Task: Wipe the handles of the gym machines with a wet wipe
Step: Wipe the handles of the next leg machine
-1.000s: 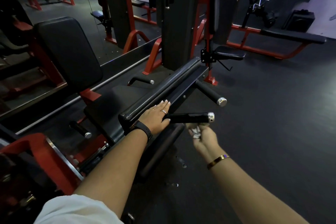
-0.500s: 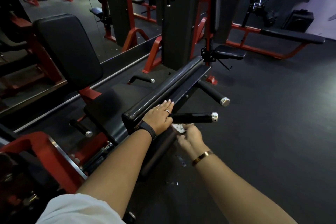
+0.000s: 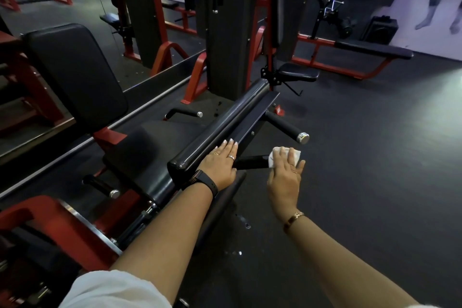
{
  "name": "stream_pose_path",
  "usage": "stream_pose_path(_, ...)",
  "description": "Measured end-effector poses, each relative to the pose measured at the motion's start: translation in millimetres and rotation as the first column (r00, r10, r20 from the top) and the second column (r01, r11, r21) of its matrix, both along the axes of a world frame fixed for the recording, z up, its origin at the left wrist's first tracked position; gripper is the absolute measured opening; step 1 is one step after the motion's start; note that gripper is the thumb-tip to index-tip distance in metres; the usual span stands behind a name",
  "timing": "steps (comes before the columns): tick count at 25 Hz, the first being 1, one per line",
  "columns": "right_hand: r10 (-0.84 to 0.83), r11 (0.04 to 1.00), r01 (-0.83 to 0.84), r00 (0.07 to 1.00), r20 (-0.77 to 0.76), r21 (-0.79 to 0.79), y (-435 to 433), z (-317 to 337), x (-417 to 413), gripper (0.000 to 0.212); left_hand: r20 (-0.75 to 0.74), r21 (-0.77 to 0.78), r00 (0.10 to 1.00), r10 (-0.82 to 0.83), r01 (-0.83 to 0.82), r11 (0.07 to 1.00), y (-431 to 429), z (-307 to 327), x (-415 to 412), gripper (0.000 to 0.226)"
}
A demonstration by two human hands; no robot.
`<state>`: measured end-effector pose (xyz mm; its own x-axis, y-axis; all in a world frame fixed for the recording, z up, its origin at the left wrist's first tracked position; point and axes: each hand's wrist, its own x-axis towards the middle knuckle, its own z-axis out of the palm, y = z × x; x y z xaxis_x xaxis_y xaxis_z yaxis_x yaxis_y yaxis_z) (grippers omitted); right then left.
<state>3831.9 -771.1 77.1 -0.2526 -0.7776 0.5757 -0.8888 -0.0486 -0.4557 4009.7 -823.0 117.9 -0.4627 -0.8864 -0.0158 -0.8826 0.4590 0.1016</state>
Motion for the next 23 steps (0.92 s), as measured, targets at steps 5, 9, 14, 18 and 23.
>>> stream_pose_path(5,0.145,0.989,-0.130,0.938,-0.313,0.068,-8,1,42,0.045,-0.034,0.000,0.999,-0.001,0.001,1.000,-1,-2,2,0.062)
stream_pose_path(9,0.332,0.942,-0.314,0.824,-0.459,0.118,-2,-4,25,0.047,-0.041,0.000,0.999,-0.007,0.007,1.000,-1,-5,2,0.060)
stream_pose_path(14,0.133,0.991,-0.131,0.989,-0.068,0.027,8,12,-26,0.044,-0.022,-0.023,0.999,0.033,-0.034,0.999,0,-1,-6,0.061)
stream_pose_path(18,-0.164,0.985,0.052,0.570,0.805,0.163,8,53,-43,0.032,-0.105,-0.079,0.994,-0.030,0.022,0.997,12,12,-63,0.062)
stream_pose_path(23,-0.087,0.996,-0.048,-0.362,0.928,0.074,-6,68,-94,0.030,-0.132,-0.120,0.983,-0.125,0.110,0.987,7,21,-132,0.062)
